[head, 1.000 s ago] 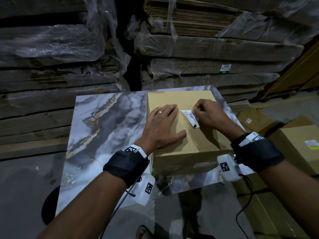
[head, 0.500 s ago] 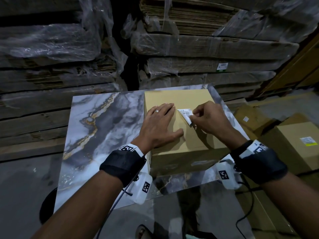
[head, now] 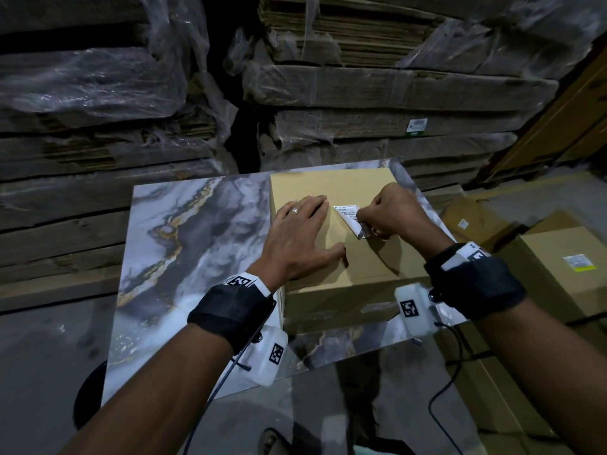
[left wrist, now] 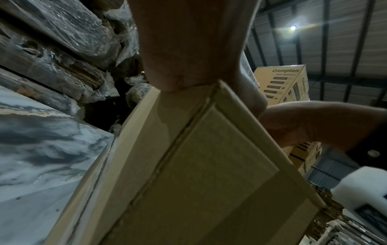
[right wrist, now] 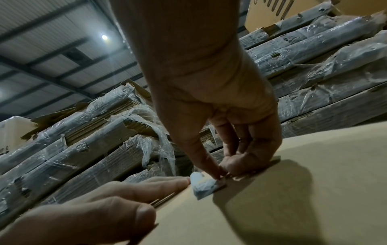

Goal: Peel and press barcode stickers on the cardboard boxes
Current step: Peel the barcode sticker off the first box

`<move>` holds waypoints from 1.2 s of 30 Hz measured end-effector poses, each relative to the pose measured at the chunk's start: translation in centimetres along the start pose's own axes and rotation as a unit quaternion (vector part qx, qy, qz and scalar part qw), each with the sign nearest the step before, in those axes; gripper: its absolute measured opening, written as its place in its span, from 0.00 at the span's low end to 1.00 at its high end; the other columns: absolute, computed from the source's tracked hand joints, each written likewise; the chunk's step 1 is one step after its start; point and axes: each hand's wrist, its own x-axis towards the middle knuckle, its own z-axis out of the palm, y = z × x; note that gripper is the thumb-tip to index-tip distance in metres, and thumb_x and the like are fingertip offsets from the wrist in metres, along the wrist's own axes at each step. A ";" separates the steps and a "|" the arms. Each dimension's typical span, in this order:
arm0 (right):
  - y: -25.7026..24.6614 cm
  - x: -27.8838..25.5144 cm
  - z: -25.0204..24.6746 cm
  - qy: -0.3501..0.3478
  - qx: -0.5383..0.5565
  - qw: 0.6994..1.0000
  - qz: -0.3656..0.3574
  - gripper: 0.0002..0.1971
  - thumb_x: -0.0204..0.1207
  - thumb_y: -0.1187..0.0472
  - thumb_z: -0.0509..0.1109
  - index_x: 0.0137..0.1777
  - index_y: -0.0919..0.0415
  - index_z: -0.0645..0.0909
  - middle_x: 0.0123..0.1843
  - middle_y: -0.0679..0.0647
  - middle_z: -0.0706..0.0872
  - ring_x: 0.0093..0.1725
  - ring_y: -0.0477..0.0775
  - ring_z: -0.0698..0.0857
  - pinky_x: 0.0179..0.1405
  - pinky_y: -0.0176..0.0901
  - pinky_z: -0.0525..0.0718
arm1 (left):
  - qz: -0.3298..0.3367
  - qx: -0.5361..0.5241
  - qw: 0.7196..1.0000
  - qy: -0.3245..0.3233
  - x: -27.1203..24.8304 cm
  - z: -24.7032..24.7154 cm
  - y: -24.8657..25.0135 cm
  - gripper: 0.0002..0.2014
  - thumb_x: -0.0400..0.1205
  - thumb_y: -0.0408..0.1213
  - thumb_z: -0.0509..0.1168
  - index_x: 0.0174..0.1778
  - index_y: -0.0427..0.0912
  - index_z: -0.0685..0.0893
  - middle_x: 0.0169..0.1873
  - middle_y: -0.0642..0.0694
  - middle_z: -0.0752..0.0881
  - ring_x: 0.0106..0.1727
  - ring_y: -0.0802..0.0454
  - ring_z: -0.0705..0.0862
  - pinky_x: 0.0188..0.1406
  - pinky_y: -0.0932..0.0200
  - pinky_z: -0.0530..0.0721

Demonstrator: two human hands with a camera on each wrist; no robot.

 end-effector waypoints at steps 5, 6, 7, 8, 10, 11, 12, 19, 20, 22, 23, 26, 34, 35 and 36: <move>-1.8 0.7 -1.0 -0.081 0.029 0.996 0.028 0.05 0.70 0.68 0.73 0.38 0.71 0.86 0.31 0.64 0.88 0.27 0.61 0.86 0.39 0.53 0.91 | 0.001 0.001 1.000 -0.001 0.0 0.0 0.0 0.48 0.74 0.71 0.47 0.84 0.41 0.69 0.84 0.48 0.67 0.85 0.50 0.64 0.86 0.46 0.57; -2.1 0.8 -1.2 -0.093 0.033 0.994 0.036 0.02 0.71 0.70 0.73 0.40 0.71 0.85 0.32 0.65 0.88 0.27 0.61 0.86 0.40 0.54 0.91 | 0.000 0.002 1.000 -0.001 0.0 0.0 0.0 0.48 0.74 0.71 0.47 0.84 0.41 0.69 0.84 0.48 0.67 0.85 0.51 0.64 0.86 0.46 0.57; -2.4 0.9 -1.4 -0.107 0.039 0.992 0.045 0.02 0.72 0.72 0.72 0.43 0.73 0.84 0.32 0.65 0.89 0.27 0.61 0.88 0.41 0.55 0.92 | 0.000 0.002 1.000 -0.001 0.0 0.0 0.0 0.48 0.75 0.71 0.47 0.84 0.41 0.69 0.84 0.48 0.67 0.85 0.51 0.64 0.86 0.46 0.57; -2.6 1.0 -1.6 -0.124 0.048 0.990 0.053 0.05 0.74 0.73 0.71 0.48 0.74 0.83 0.33 0.66 0.90 0.27 0.61 0.89 0.42 0.54 0.93 | 0.000 0.003 1.000 -0.001 0.1 0.1 0.0 0.48 0.75 0.71 0.48 0.84 0.41 0.69 0.85 0.48 0.67 0.85 0.51 0.64 0.86 0.46 0.57; -2.7 1.0 -2.0 -0.158 0.066 0.983 0.063 0.11 0.77 0.74 0.70 0.58 0.74 0.79 0.33 0.66 0.91 0.27 0.59 0.91 0.38 0.51 0.92 | 0.002 0.008 1.000 -0.001 0.1 0.1 -0.1 0.48 0.76 0.72 0.48 0.85 0.41 0.68 0.85 0.48 0.67 0.84 0.51 0.64 0.85 0.46 0.58; -2.7 1.0 -2.1 -0.169 0.075 0.981 0.066 0.11 0.78 0.73 0.70 0.59 0.74 0.78 0.34 0.66 0.91 0.27 0.58 0.91 0.36 0.49 0.92 | 0.002 0.011 1.000 -0.002 0.1 0.1 -0.1 0.48 0.76 0.72 0.48 0.85 0.41 0.68 0.85 0.48 0.67 0.84 0.50 0.64 0.85 0.46 0.58; -2.6 1.0 -2.2 -0.175 0.085 0.979 0.068 0.10 0.78 0.73 0.70 0.58 0.75 0.80 0.35 0.66 0.91 0.27 0.57 0.91 0.36 0.47 0.92 | 0.003 0.012 1.000 -0.003 0.1 0.0 -0.1 0.48 0.76 0.72 0.47 0.85 0.41 0.68 0.84 0.48 0.67 0.84 0.50 0.64 0.85 0.46 0.58; -0.3 0.0 -2.7 -0.131 0.085 0.987 0.037 0.07 0.79 0.67 0.73 0.45 0.73 0.88 0.37 0.66 0.90 0.31 0.58 0.84 0.31 0.42 0.81 | 0.002 0.013 1.000 -0.006 0.0 0.1 -0.2 0.49 0.75 0.72 0.47 0.85 0.41 0.67 0.85 0.47 0.66 0.85 0.50 0.63 0.85 0.46 0.56; 0.0 -0.3 -2.8 -0.123 0.081 0.989 0.033 0.09 0.81 0.66 0.74 0.45 0.74 0.87 0.38 0.65 0.90 0.30 0.57 0.83 0.31 0.42 0.82 | 0.002 0.012 1.000 -0.007 0.0 0.1 -0.2 0.49 0.75 0.72 0.47 0.85 0.41 0.67 0.85 0.47 0.66 0.85 0.50 0.63 0.85 0.46 0.56; 0.5 -1.0 -2.9 -0.079 0.066 0.995 0.002 0.13 0.81 0.63 0.76 0.42 0.75 0.82 0.41 0.64 0.91 0.34 0.57 0.87 0.34 0.45 0.88 | 0.002 0.007 1.000 -0.008 0.0 -0.1 -0.1 0.49 0.74 0.72 0.46 0.85 0.41 0.67 0.85 0.47 0.66 0.85 0.50 0.63 0.85 0.46 0.56; 0.7 -1.3 -2.7 -0.047 0.058 0.997 -0.028 0.18 0.81 0.61 0.76 0.42 0.77 0.76 0.42 0.64 0.92 0.38 0.59 0.90 0.39 0.50 0.92 | 0.002 0.006 1.000 -0.008 0.0 -0.1 -0.1 0.49 0.74 0.72 0.46 0.85 0.41 0.67 0.85 0.47 0.66 0.85 0.49 0.63 0.85 0.46 0.56; 0.9 -2.4 -1.5 -0.025 0.064 0.990 -0.122 0.22 0.79 0.49 0.78 0.48 0.73 0.83 0.38 0.60 0.91 0.38 0.60 0.92 0.41 0.58 0.93 | 0.004 0.008 1.000 -0.004 0.0 0.0 -0.1 0.48 0.75 0.72 0.47 0.84 0.41 0.68 0.85 0.47 0.67 0.85 0.49 0.63 0.85 0.47 0.56; 3.1 -1.7 1.5 0.011 0.025 0.978 -0.208 0.10 0.78 0.50 0.79 0.37 0.50 0.86 0.39 0.45 0.89 0.35 0.40 0.83 0.32 0.49 0.85 | -0.003 0.010 1.000 -0.009 -0.1 -0.2 0.0 0.49 0.74 0.72 0.46 0.85 0.41 0.67 0.85 0.47 0.66 0.85 0.49 0.63 0.85 0.48 0.54; 3.1 -1.6 1.4 0.003 0.028 0.980 -0.199 0.10 0.79 0.51 0.79 0.37 0.50 0.86 0.37 0.44 0.88 0.33 0.40 0.83 0.30 0.46 0.82 | -0.003 0.011 1.000 -0.009 -0.1 -0.2 0.0 0.49 0.74 0.72 0.46 0.85 0.41 0.67 0.85 0.47 0.66 0.85 0.49 0.63 0.85 0.48 0.54; 3.1 -1.4 1.1 -0.007 0.033 0.982 -0.186 0.10 0.79 0.52 0.79 0.37 0.51 0.86 0.35 0.45 0.88 0.32 0.41 0.83 0.28 0.43 0.80 | -0.003 0.012 1.000 -0.009 -0.1 -0.1 0.0 0.49 0.74 0.72 0.47 0.85 0.42 0.67 0.85 0.48 0.66 0.85 0.50 0.62 0.85 0.48 0.54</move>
